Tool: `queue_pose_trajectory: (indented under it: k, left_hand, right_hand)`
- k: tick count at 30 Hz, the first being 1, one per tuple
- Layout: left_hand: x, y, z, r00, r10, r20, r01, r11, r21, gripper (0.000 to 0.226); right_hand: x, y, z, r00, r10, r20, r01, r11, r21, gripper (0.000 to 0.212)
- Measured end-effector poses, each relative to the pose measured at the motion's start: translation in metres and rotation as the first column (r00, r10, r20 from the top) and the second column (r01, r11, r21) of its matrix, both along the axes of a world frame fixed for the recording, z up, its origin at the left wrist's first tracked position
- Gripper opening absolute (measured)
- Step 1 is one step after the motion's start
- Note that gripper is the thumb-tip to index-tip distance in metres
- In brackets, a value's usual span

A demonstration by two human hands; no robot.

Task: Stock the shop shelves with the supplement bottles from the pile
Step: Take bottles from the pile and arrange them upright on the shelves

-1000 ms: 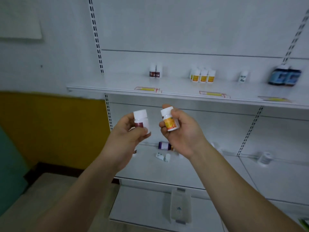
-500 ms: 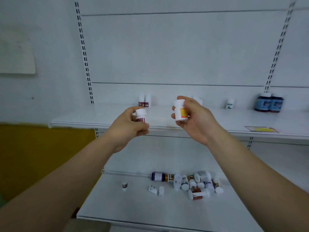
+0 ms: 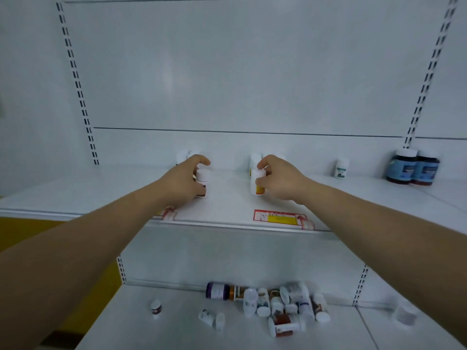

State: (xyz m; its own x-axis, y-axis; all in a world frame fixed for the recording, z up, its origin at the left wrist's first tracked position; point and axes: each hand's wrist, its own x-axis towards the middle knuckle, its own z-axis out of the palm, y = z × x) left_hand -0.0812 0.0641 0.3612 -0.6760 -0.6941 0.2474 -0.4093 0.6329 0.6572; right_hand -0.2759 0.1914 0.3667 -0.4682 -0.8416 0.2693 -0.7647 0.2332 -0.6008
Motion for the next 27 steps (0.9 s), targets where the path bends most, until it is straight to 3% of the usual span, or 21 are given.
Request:
queue_pose_trajectory:
  k: [5, 12, 17, 19, 23, 27]
  left_hand:
    - [-0.002, -0.027, -0.003, 0.998, 0.045, 0.045, -0.041, 0.996, -0.082, 0.047]
    - [0.014, -0.06, -0.001, 0.993, 0.077, 0.085, -0.069, 0.993, -0.092, 0.049]
    - [0.031, -0.088, -0.003, 0.991, 0.108, 0.084, -0.099, 0.99, -0.103, 0.048]
    - [0.031, -0.096, -0.004, 0.992, 0.098, 0.077, -0.09, 0.991, -0.103, 0.048]
    - [0.022, -0.107, -0.004, 0.994, 0.082, 0.076, -0.072, 0.99, -0.119, 0.05]
    - [0.012, -0.117, -0.005, 0.993, 0.073, 0.09, -0.06, 0.987, -0.146, 0.051]
  right_hand:
    - [-0.015, -0.017, -0.003, 0.979, -0.095, -0.181, 0.102, 0.994, 0.031, 0.04]
    - [-0.014, -0.028, -0.005, 0.953, -0.173, -0.25, 0.199, 0.976, 0.083, 0.043]
    - [0.022, -0.034, 0.007, 0.914, -0.14, -0.382, 0.129, 0.99, -0.054, 0.047]
    - [0.046, -0.048, 0.005, 0.93, -0.024, -0.368, 0.059, 0.995, 0.086, 0.048]
    - [0.075, -0.08, -0.009, 0.951, 0.119, -0.287, 0.025, 0.89, 0.454, 0.076]
    - [0.076, -0.093, -0.017, 0.951, 0.122, -0.286, 0.052, 0.845, 0.532, 0.083]
